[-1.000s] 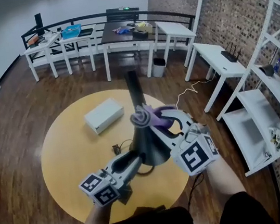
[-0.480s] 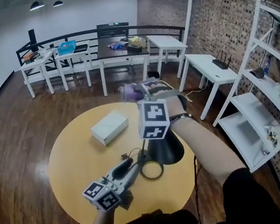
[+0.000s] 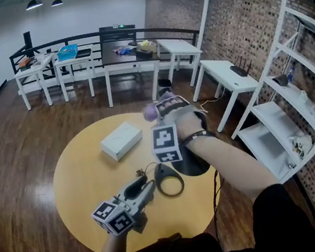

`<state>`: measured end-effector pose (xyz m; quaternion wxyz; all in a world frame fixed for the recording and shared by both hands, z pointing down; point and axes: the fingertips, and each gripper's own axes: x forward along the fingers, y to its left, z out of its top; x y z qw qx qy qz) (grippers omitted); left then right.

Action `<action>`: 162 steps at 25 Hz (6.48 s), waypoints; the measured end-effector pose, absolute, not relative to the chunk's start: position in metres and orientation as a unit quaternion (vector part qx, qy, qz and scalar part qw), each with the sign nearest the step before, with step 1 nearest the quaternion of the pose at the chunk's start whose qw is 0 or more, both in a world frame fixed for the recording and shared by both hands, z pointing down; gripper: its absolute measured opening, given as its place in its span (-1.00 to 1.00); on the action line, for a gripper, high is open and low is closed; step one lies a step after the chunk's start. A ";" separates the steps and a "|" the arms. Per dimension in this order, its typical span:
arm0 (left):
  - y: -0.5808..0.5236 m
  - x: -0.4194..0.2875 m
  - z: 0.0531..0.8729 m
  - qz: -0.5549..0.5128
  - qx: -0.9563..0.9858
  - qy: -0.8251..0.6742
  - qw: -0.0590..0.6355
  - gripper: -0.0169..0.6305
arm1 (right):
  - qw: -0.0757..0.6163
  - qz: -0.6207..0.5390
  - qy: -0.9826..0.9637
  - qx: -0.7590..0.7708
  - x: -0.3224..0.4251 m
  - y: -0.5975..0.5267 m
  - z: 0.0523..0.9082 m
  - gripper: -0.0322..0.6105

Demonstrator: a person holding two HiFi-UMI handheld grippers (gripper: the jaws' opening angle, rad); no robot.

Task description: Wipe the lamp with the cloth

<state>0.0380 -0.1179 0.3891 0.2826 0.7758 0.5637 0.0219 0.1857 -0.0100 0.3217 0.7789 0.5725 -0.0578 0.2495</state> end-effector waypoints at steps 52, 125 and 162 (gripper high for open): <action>-0.151 0.008 0.416 0.065 0.783 0.556 0.271 -0.52 | 0.656 0.215 -0.114 0.714 -0.022 -0.044 0.452 -0.60; -0.045 0.050 0.394 0.071 0.779 0.584 0.218 -0.03 | 0.062 0.073 -0.341 0.935 0.023 0.114 0.356 -0.60; -0.117 0.019 0.405 0.082 0.752 0.598 0.264 -0.11 | -0.032 0.039 -0.231 0.972 -0.068 0.052 0.369 -0.60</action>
